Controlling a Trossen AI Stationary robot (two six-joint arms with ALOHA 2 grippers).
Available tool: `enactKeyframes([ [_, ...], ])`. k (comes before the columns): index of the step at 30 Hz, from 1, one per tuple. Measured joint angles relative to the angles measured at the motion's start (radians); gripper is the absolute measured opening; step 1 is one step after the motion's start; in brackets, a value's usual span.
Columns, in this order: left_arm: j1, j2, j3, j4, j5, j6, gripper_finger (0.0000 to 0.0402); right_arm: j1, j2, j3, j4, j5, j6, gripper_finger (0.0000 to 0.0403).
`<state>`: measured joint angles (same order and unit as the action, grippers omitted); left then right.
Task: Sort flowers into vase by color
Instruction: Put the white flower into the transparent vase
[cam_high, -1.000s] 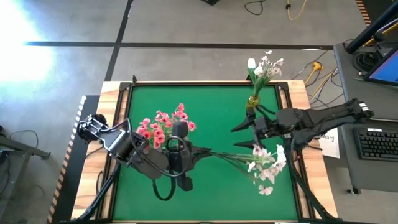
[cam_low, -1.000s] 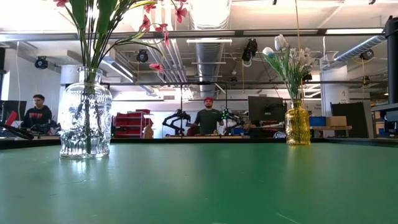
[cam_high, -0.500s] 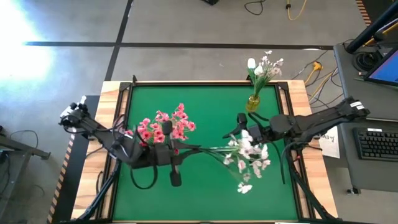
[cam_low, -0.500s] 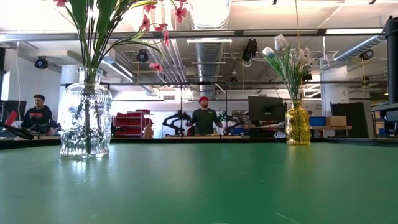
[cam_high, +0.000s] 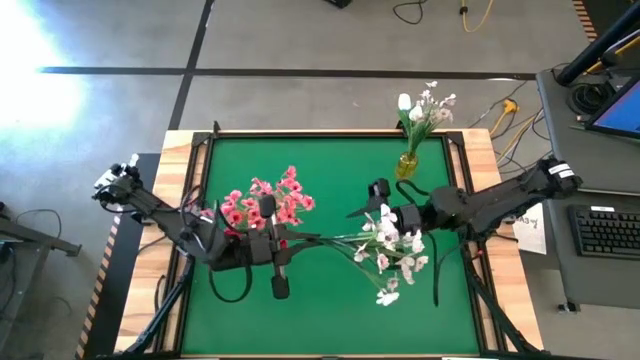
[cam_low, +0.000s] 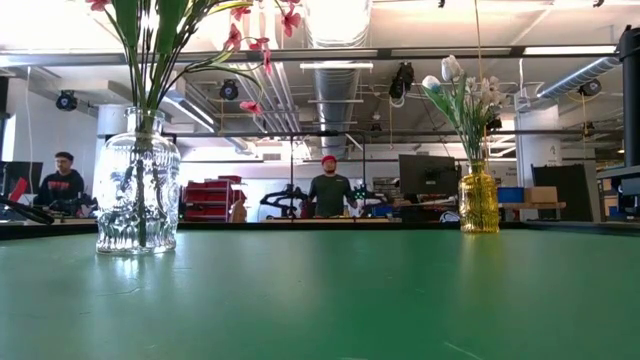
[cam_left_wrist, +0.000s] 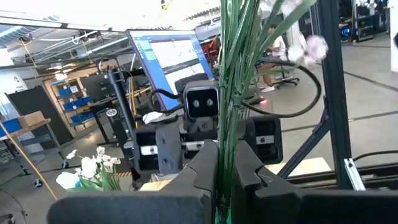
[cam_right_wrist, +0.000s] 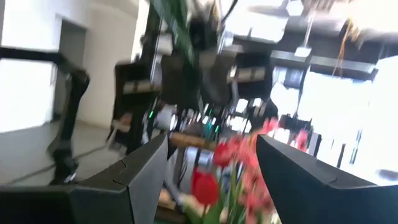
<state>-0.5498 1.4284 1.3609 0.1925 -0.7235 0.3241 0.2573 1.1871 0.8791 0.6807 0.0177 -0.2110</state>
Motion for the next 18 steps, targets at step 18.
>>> enactKeyframes([
  [18, 0.018, 0.016, 0.0, 0.003, -0.047, -0.011, 0.0, -0.003, 0.186, 0.226, 0.072, -0.044, -0.036, 0.0268],
])
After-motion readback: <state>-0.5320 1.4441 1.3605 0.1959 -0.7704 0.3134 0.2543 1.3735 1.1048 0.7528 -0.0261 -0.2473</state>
